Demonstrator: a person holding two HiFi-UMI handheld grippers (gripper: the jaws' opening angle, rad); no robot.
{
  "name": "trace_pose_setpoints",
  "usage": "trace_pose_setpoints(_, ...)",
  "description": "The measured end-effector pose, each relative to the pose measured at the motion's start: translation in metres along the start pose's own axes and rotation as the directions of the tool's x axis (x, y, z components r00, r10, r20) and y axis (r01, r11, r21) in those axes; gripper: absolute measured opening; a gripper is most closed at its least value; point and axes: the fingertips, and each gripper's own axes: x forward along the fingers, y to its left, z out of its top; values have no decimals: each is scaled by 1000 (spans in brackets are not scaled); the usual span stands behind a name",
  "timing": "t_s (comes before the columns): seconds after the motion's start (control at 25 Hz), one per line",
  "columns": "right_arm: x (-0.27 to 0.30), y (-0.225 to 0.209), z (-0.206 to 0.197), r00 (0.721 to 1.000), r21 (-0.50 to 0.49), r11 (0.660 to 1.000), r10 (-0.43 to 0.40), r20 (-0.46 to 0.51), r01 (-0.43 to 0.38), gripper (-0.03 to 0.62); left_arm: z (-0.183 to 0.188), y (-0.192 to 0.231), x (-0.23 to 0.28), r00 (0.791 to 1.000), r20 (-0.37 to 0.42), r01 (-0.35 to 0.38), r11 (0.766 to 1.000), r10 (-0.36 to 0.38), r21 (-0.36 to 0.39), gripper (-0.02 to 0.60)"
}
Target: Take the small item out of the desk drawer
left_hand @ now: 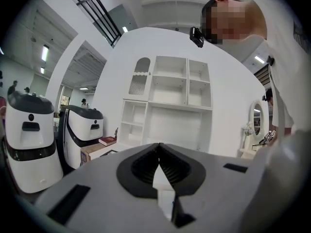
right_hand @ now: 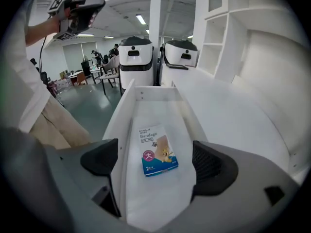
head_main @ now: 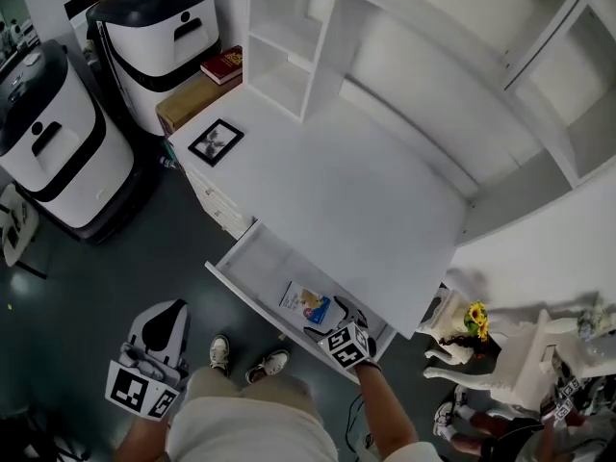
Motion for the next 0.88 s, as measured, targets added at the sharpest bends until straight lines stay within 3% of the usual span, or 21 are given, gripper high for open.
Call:
trace_pose_setpoints(0.4, 60, 4, -25, 987, -42, 993, 101, -129, -107, 489, -12, 10, -28, 993, -40, -114, 993, 114, -5, 15)
trace_pose_setpoints(0.88, 91, 4, -33, 967, -113, 982, 126, -221, -154, 489, -17, 9, -44, 983, -56, -174, 985, 174, -3, 15)
